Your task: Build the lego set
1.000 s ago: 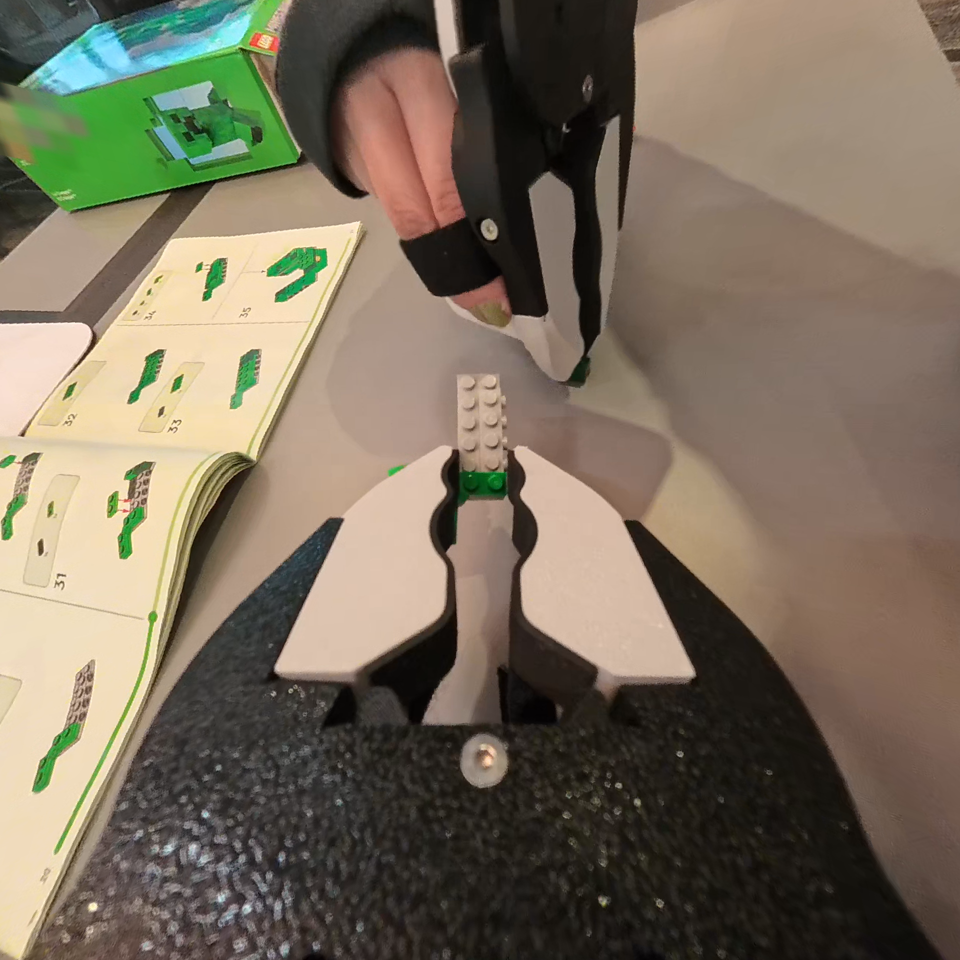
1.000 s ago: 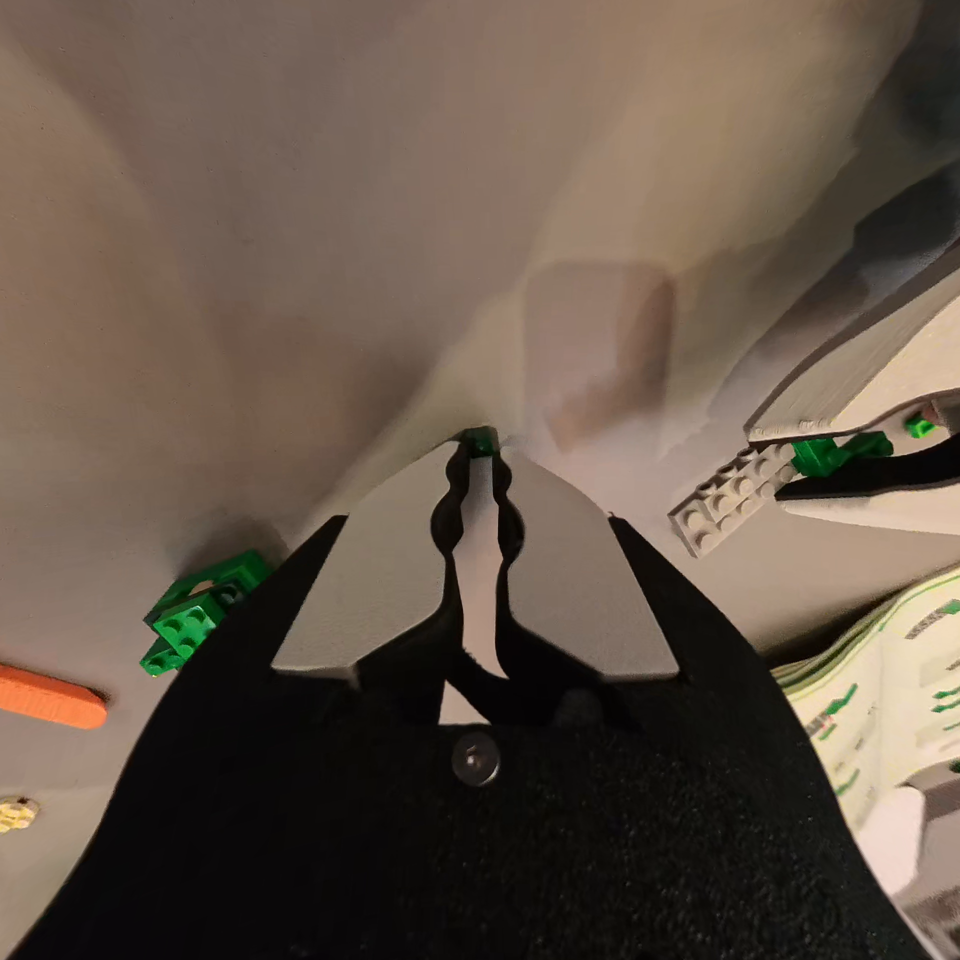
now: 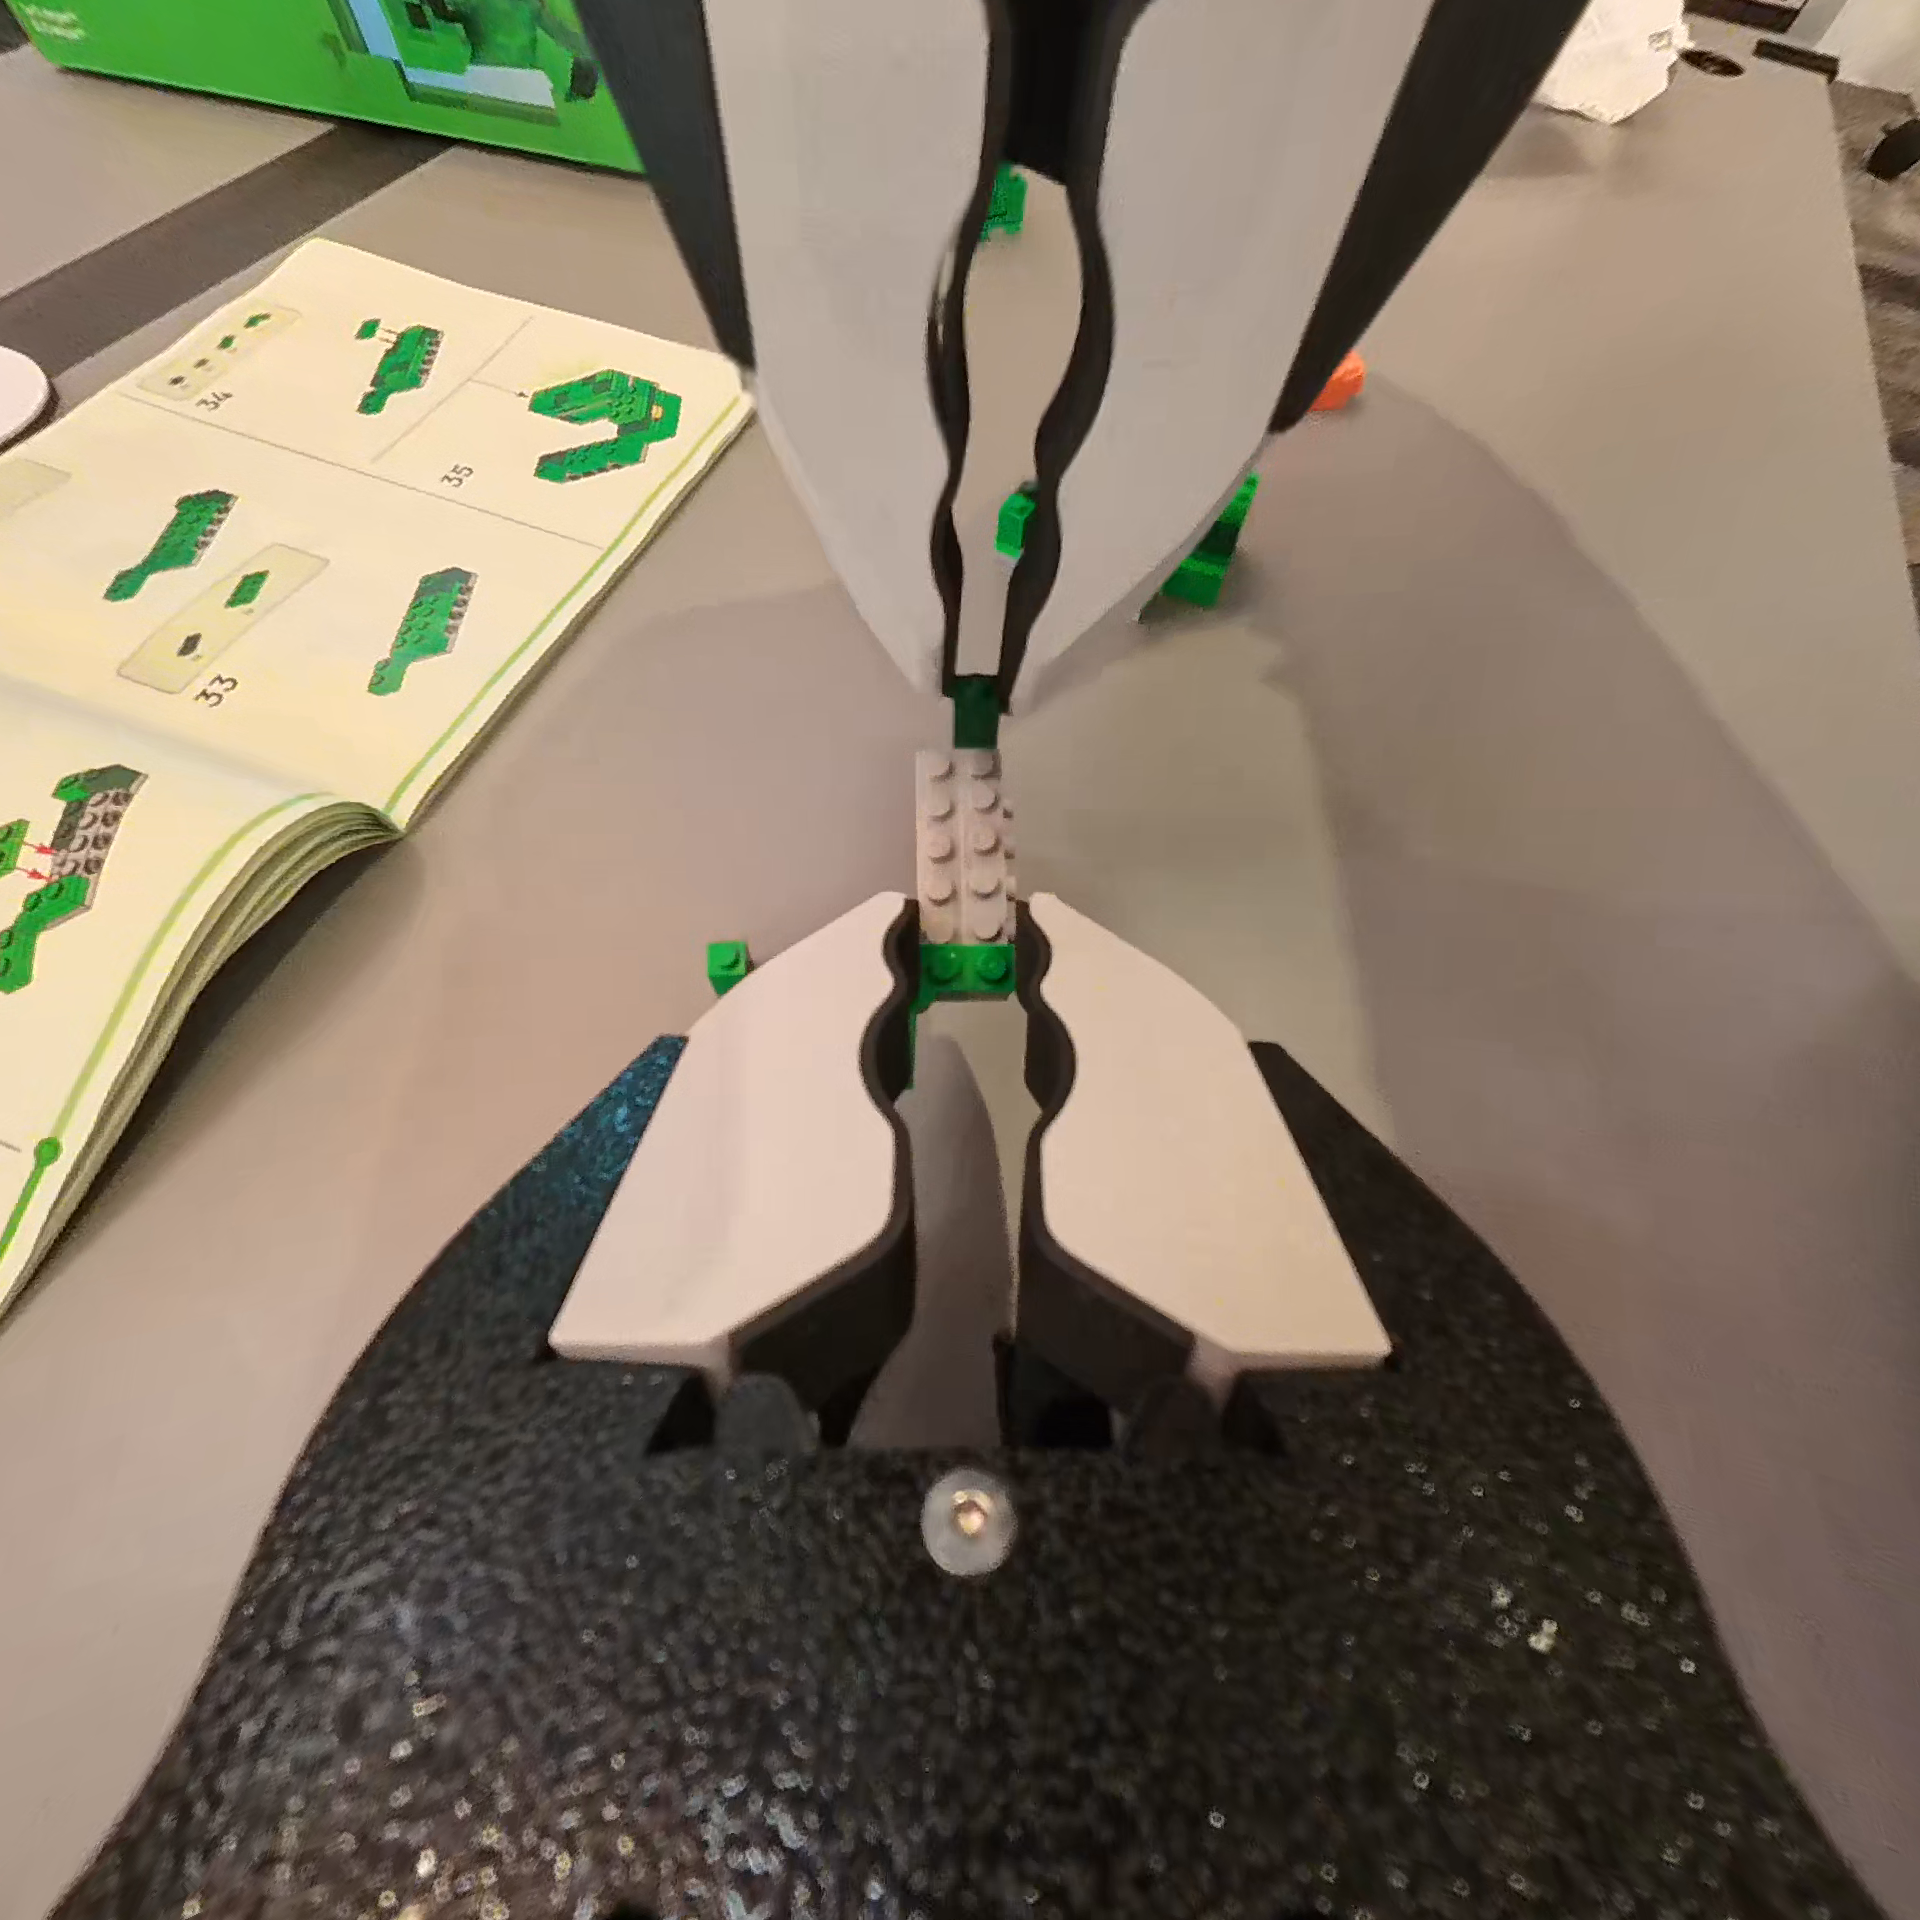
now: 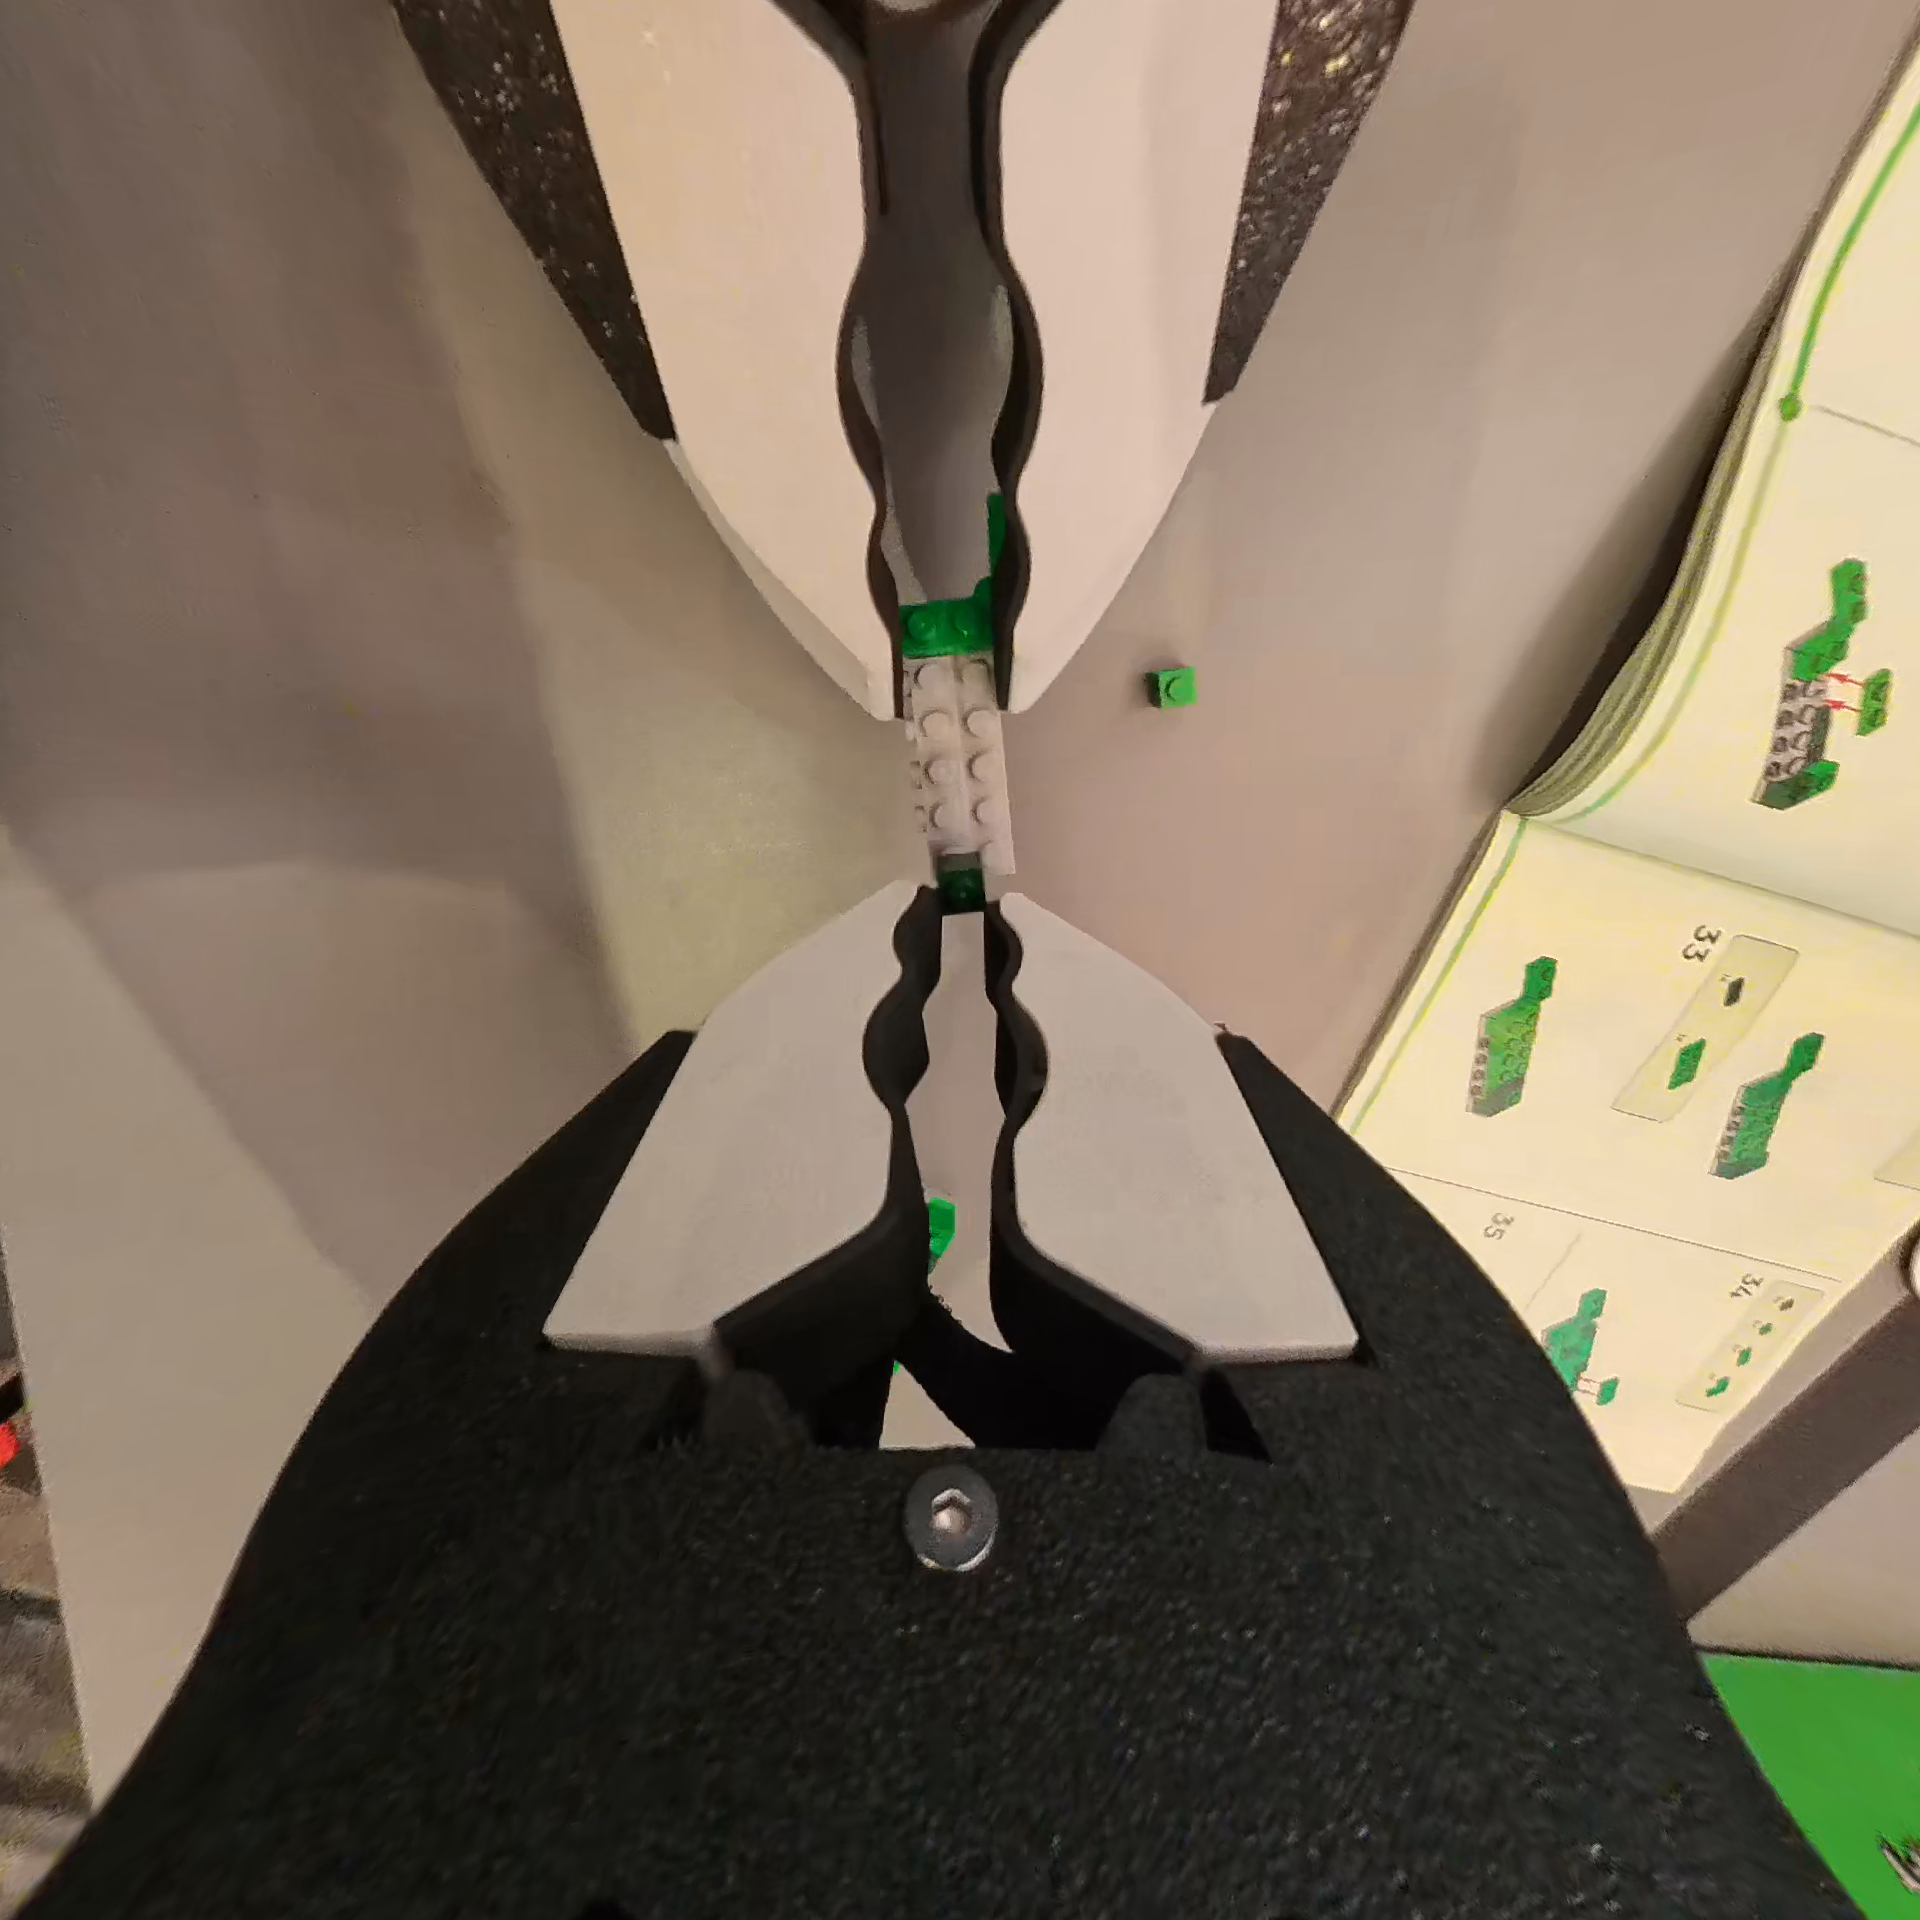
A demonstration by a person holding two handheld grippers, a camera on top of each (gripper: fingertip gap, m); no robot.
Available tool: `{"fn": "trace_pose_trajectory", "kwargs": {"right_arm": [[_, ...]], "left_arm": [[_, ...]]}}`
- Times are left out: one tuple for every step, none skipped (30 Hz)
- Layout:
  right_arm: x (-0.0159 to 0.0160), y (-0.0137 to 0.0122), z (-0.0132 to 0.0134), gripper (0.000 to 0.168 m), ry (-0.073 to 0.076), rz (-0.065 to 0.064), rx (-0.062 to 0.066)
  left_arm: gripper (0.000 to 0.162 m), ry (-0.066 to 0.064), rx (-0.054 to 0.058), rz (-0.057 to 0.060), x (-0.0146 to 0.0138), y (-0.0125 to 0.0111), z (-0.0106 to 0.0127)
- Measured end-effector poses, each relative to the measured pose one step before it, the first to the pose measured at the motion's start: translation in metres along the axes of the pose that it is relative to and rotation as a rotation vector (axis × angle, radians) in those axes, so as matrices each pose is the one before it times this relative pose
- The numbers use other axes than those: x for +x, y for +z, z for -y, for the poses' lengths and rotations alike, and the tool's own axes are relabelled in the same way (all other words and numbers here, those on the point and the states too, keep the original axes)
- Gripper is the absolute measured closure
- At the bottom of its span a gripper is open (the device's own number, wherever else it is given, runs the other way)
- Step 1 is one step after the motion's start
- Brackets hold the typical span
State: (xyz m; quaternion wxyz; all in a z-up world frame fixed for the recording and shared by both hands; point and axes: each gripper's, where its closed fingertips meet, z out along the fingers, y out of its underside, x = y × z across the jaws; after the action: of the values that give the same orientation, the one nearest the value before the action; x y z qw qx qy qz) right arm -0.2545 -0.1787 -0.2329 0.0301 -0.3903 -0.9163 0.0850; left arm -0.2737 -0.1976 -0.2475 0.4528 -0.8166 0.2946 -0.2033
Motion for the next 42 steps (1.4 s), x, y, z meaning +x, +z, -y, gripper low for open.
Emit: {"fn": "trace_pose_trajectory", "kwargs": {"right_arm": [[-0.00121, 0.00123, -0.00028, 0.161, -0.0007, 0.0134, -0.0150], [-0.00053, 0.00090, -0.00008, 0.161, -0.0002, 0.0086, -0.0117], [-0.00014, 0.00051, 0.00008, 0.161, -0.0015, 0.0047, -0.0096], [0.00026, 0.00023, 0.00035, 0.161, -0.0020, 0.0008, -0.0060], [0.00047, 0.00000, 0.00047, 0.161, -0.0015, -0.0006, -0.0049], [0.00006, 0.00002, 0.00033, 0.161, -0.0011, 0.0013, -0.0058], [-0.00008, 0.00002, 0.00020, 0.161, -0.0009, 0.0017, -0.0073], [-0.00011, -0.00001, -0.00023, 0.161, -0.0017, -0.0003, -0.0089], [-0.00055, 0.00002, -0.00039, 0.161, -0.0006, 0.0031, -0.0096], [-0.00040, 0.00007, -0.00033, 0.161, 0.0015, 0.0014, -0.0086], [-0.00020, -0.00008, -0.00050, 0.161, 0.0013, 0.0010, -0.0090], [-0.00008, -0.00011, -0.00035, 0.161, 0.0005, -0.0002, -0.0063], [-0.00008, -0.00005, -0.00029, 0.161, 0.0009, 0.0002, -0.0053], [0.00027, -0.00016, 0.00004, 0.161, 0.0020, -0.0016, -0.0024], [0.00000, -0.00013, -0.00015, 0.161, 0.0031, 0.0005, -0.0033], [-0.00043, -0.00018, -0.00006, 0.161, 0.0016, 0.0030, -0.0043], [0.00032, -0.00011, -0.00006, 0.161, 0.0012, -0.0026, -0.0032], [0.00006, 0.00004, -0.00006, 0.161, 0.0014, -0.0018, -0.0041], [0.00030, 0.00019, -0.00026, 0.161, 0.0027, -0.0037, -0.0061], [0.00117, 0.00028, -0.00062, 0.161, 0.0039, -0.0099, -0.0088], [0.00008, 0.00028, -0.00061, 0.161, -0.0017, -0.0029, -0.0077], [-0.00031, 0.00015, -0.00017, 0.161, 0.0007, -0.0007, -0.0038], [-0.00058, 0.00022, -0.00039, 0.161, 0.0008, 0.0013, -0.0055], [-0.00009, -0.00009, 0.00002, 0.161, 0.0001, -0.0011, -0.0014], [-0.00013, -0.00008, 0.00003, 0.161, 0.0009, -0.0006, 0.0003], [0.00032, -0.00006, 0.00045, 0.161, 0.0008, -0.0029, 0.0034], [0.00016, -0.00012, 0.00063, 0.161, 0.0012, -0.0036, 0.0054], [-0.00019, -0.00002, 0.00025, 0.161, -0.0007, -0.0009, 0.0025], [0.00023, -0.00009, 0.00000, 0.161, -0.0007, -0.0030, 0.0016], [0.00006, -0.00022, 0.00014, 0.161, -0.0009, -0.0016, 0.0026], [-0.00046, -0.00019, 0.00012, 0.161, -0.0010, 0.0019, 0.0030], [-0.00012, -0.00015, 0.00009, 0.161, 0.0009, -0.0001, 0.0023], [-0.00005, -0.00017, -0.00001, 0.161, 0.0010, -0.0001, 0.0020], [-0.00009, -0.00001, 0.00009, 0.161, 0.0014, 0.0000, 0.0028], [-0.00006, -0.00012, 0.00021, 0.161, 0.0010, -0.0001, 0.0026], [0.00008, -0.00008, 0.00003, 0.161, 0.0005, -0.0003, 0.0018], [-0.00002, -0.00001, 0.00005, 0.161, 0.0000, 0.0001, 0.0014], [0.00014, -0.00003, -0.00006, 0.161, 0.0007, -0.0008, 0.0011], [-0.00008, 0.00003, 0.00018, 0.161, 0.0006, -0.0003, 0.0019], [-0.00015, -0.00001, 0.00009, 0.161, -0.0007, -0.0001, 0.0012], [-0.00005, -0.00007, 0.00006, 0.161, -0.0005, -0.0005, 0.0004], [-0.00021, -0.00006, 0.00013, 0.161, -0.0010, 0.0005, 0.0005]], "left_arm": [[0.145, 0.0062, 0.0007, 0.0031, 0.00010, -0.00016, 0.00048], [0.145, 0.0041, 0.0021, 0.0025, 0.00011, -0.00029, 0.00067], [0.145, 0.0021, 0.0036, -0.0001, 0.00044, -0.00030, 0.00080], [0.145, 0.0014, 0.0040, -0.0011, 0.00049, -0.00027, 0.00087], [0.145, 0.0017, 0.0012, 0.0009, 0.00020, -0.00020, 0.00031], [0.145, 0.0030, -0.0005, 0.0015, 0.00003, -0.00002, 0.00016], [0.145, 0.0023, -0.0001, 0.0008, 0.00032, 0.00006, 0.00011], [0.145, 0.0008, -0.0008, 0.0010, 0.00004, 0.00012, -0.00001], [0.146, -0.0002, -0.0001, -0.0012, 0.00025, 0.00023, 0.00001], [0.145, -0.0019, 0.0001, -0.0002, 0.00008, 0.00017, -0.00012], [0.145, -0.0016, 0.0000, 0.0009, -0.00028, 0.00006, -0.00006], [0.145, -0.0019, 0.0002, 0.0027, -0.00059, -0.00011, -0.00015], [0.145, -0.0018, 0.0006, 0.0005, -0.00038, -0.00019, -0.00003], [0.145, -0.0008, 0.0012, 0.0001, -0.00025, -0.00021, 0.00012], [0.145, 0.0001, 0.0008, 0.0014, -0.00026, -0.00022, 0.00018], [0.146, 0.0001, 0.0005, 0.0013, -0.00011, -0.00008, 0.00011], [0.146, 0.0008, 0.0000, 0.0013, -0.00008, 0.00007, 0.00015], [0.146, 0.0020, 0.0002, 0.0007, 0.00005, -0.00004, 0.00009], [0.145, 0.0016, -0.0006, 0.0009, -0.00008, 0.00008, -0.00002], [0.145, 0.0008, -0.0006, -0.0008, 0.00026, 0.00018, -0.00007], [0.145, 0.0008, -0.0002, -0.0006, 0.00031, 0.00010, 0.00002], [0.145, 0.0012, -0.0012, -0.0001, 0.00016, 0.00026, -0.00008], [0.145, 0.0002, 0.0004, -0.0022, 0.00048, 0.00025, 0.00006], [0.145, 0.0000, 0.0017, -0.0008, 0.00032, 0.00022, 0.00015], [0.146, 0.0003, 0.0010, -0.0002, 0.00007, 0.00001, 0.00009], [0.145, -0.0009, -0.0006, 0.0008, -0.00011, 0.00002, -0.00004], [0.145, -0.0011, 0.0006, 0.0006, -0.00021, -0.00001, 0.00006], [0.145, -0.0002, 0.0003, -0.0005, -0.00006, -0.00009, -0.00002], [0.146, -0.0015, 0.0009, -0.0002, -0.00002, -0.00005, 0.00006], [0.145, -0.0001, 0.0010, 0.0006, -0.00015, 0.00001, 0.00010], [0.146, -0.0002, 0.0017, 0.0000, -0.00006, -0.00011, 0.00021], [0.145, -0.0012, 0.0008, -0.0005, 0.00008, 0.00000, 0.00008], [0.145, -0.0011, 0.0013, -0.0007, -0.00004, 0.00003, 0.00014], [0.145, -0.0010, 0.0012, 0.0008, -0.00026, -0.00009, 0.00007], [0.146, -0.0005, 0.0007, -0.0006, 0.00003, -0.00018, 0.00007], [0.145, -0.0003, 0.0004, -0.0002, -0.00003, -0.00003, 0.00002], [0.145, 0.0001, 0.0006, -0.0002, -0.00006, -0.00001, 0.00005], [0.145, -0.0006, 0.0005, -0.0002, 0.00000, 0.00015, 0.00002], [0.145, -0.0001, 0.0001, -0.0001, -0.00005, -0.00005, -0.00002], [0.145, -0.0002, 0.0005, -0.0009, 0.00006, -0.00002, 0.00004], [0.145, -0.0009, 0.0017, 0.0000, -0.00009, 0.00000, 0.00016], [0.146, -0.0006, 0.0021, -0.0008, 0.00015, -0.00020, 0.00031]]}}
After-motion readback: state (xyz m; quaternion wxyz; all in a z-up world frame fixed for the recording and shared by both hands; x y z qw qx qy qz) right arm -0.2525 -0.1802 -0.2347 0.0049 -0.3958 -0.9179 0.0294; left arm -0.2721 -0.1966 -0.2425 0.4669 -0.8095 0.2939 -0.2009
